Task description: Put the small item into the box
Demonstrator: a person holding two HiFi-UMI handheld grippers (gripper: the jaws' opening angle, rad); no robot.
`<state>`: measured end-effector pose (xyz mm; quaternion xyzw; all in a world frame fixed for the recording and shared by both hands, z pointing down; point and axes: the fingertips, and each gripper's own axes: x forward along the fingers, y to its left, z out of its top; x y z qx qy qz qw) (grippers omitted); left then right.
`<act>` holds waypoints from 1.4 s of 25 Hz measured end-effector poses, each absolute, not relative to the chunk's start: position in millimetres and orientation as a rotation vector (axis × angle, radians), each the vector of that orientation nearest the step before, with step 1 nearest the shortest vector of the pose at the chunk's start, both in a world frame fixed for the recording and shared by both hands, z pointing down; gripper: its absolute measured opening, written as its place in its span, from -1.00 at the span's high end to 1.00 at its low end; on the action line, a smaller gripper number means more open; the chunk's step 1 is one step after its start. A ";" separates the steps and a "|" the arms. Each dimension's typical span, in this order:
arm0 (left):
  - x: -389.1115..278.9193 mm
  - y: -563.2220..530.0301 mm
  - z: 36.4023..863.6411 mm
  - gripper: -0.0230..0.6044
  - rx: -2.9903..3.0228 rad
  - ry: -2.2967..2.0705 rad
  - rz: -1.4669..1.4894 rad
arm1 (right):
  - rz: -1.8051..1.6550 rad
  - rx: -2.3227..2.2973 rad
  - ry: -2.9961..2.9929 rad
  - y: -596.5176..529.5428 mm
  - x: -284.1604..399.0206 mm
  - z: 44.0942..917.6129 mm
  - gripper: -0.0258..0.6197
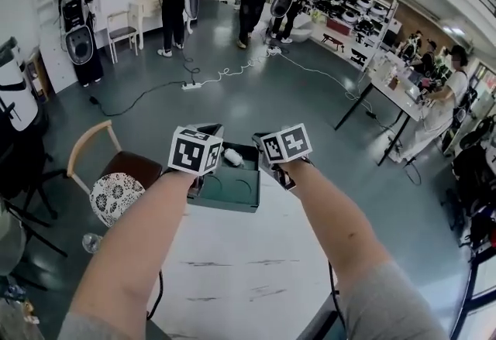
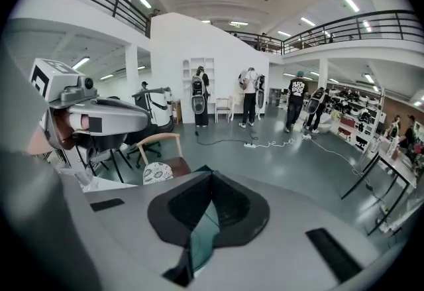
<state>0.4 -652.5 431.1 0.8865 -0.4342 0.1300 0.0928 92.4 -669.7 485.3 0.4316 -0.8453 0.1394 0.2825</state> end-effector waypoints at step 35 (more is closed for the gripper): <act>-33.3 -450.2 295.0 0.91 2.784 -1.279 0.280 | 0.362 1.348 -2.464 -457.8 114.6 344.9 0.89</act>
